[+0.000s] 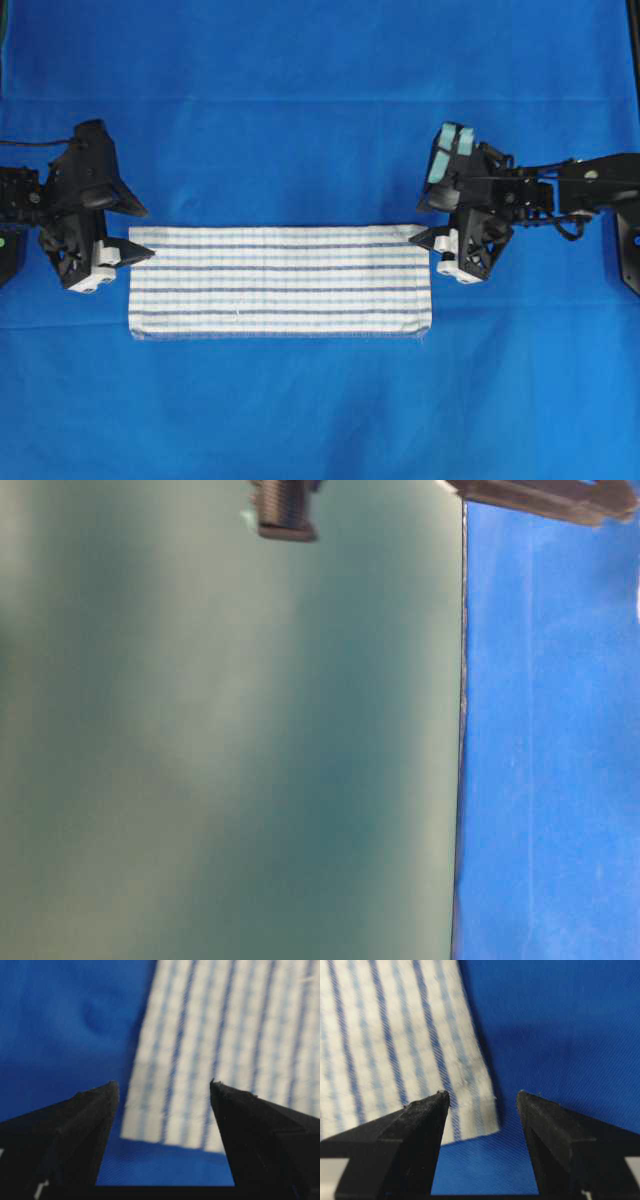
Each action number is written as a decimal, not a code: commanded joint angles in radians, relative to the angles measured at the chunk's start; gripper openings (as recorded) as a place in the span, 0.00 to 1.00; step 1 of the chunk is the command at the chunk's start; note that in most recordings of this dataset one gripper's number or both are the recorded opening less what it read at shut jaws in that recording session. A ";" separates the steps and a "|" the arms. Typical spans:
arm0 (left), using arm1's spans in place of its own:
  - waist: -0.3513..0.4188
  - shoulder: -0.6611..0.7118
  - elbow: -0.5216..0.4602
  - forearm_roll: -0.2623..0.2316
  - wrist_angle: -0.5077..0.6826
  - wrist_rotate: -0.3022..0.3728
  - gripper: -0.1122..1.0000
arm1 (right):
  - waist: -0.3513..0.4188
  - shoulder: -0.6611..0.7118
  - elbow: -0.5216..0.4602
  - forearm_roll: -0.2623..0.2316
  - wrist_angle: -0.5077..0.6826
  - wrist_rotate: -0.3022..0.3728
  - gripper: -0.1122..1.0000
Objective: Fold the blue towel.
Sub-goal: 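Release, then regrasp the folded strip's left and right ends, then lift the strip and rotate it vertical, right gripper moving to the far side, then lay the strip down lengthwise and open both grippers, then withdraw both grippers to the sides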
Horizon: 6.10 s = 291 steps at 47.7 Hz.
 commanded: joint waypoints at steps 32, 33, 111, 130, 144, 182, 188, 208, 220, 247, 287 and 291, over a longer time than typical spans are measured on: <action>0.021 0.110 0.012 0.002 -0.057 -0.012 0.30 | -0.005 0.040 -0.018 -0.003 -0.012 -0.008 0.35; 0.021 0.112 0.012 0.000 -0.055 -0.012 0.25 | -0.005 0.041 -0.018 -0.003 -0.011 -0.008 0.29; -0.178 -0.140 -0.221 0.000 0.061 -0.008 0.12 | -0.172 -0.265 -0.172 -0.127 0.187 -0.009 0.15; -0.241 0.103 -0.414 0.002 -0.043 0.023 0.12 | -0.364 -0.087 -0.376 -0.273 0.176 -0.014 0.15; -0.250 0.253 -0.584 0.002 -0.041 0.101 0.12 | -0.408 0.006 -0.514 -0.328 0.175 -0.020 0.15; -0.219 0.566 -0.819 0.000 -0.232 0.172 0.12 | -0.449 -0.100 -0.331 -0.331 0.189 -0.018 0.15; -0.224 0.554 -0.758 -0.008 -0.259 0.150 0.12 | -0.446 -0.023 -0.368 -0.331 0.175 -0.017 0.15; -0.258 0.453 -0.526 -0.006 -0.316 -0.011 0.12 | -0.402 0.160 -0.538 -0.331 0.146 -0.026 0.15; -0.250 0.460 -0.529 -0.006 -0.319 -0.009 0.12 | -0.391 0.160 -0.534 -0.331 0.146 -0.046 0.15; -0.236 0.425 -0.531 -0.003 -0.276 0.009 0.59 | -0.376 0.123 -0.525 -0.331 0.149 -0.115 0.55; 0.021 -0.184 -0.239 0.002 -0.242 0.287 0.74 | -0.153 -0.454 -0.078 -0.281 -0.097 -0.018 0.57; 0.031 -0.225 -0.195 0.002 -0.278 0.287 0.74 | -0.112 -0.495 -0.023 -0.281 -0.137 0.006 0.57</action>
